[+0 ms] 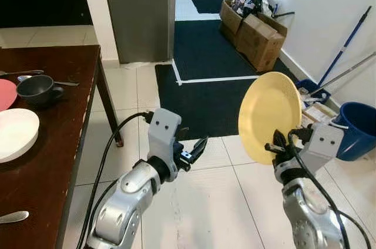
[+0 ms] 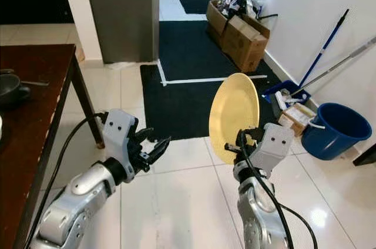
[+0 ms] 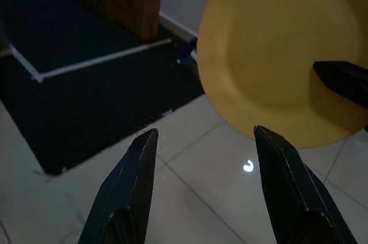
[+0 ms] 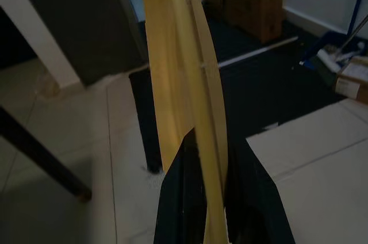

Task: Setting the table

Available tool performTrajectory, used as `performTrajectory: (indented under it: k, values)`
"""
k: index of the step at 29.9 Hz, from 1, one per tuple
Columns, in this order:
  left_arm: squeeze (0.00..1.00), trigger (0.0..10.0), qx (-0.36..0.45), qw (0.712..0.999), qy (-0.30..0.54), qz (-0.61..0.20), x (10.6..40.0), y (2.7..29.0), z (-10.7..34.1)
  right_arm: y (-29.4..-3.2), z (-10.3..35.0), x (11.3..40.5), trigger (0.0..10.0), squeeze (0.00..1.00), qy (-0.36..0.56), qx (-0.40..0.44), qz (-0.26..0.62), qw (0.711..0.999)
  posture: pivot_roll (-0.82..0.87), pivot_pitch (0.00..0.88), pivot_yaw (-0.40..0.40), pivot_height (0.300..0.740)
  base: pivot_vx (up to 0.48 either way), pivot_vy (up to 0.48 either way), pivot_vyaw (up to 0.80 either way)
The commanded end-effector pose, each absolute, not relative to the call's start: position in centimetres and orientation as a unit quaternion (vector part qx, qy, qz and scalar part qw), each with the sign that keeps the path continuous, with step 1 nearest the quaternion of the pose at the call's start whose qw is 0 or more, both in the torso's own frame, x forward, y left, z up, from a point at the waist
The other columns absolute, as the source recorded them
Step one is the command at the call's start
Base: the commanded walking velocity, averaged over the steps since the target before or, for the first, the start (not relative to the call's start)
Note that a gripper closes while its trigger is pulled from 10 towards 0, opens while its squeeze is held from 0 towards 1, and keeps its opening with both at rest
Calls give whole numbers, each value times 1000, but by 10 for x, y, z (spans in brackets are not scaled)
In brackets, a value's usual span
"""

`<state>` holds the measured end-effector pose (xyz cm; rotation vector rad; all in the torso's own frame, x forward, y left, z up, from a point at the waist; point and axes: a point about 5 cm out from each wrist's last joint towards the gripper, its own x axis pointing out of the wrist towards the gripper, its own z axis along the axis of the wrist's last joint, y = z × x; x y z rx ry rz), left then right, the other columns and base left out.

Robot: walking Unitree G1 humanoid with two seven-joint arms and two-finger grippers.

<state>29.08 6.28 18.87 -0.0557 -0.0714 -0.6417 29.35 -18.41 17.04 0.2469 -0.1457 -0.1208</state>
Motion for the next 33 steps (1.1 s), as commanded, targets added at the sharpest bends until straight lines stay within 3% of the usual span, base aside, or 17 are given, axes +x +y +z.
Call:
performTrajectory:
  k: [1,11,33]
  values:
    - [0,10000,-29,947,-38,-318,287,61,187,-183,169,290,10000,0,-73,117,-57,989,-48,151,49,740,0,0,0]
    - [0,10000,-46,938,-27,-342,279,61,176,-169,151,281,10000,0,-45,110,-41,992,-61,129,50,740,26,0,0]
    - [0,10000,-42,925,-33,-377,272,50,174,-169,143,279,10000,0,-37,100,-45,993,-68,108,63,740,460,0,0]
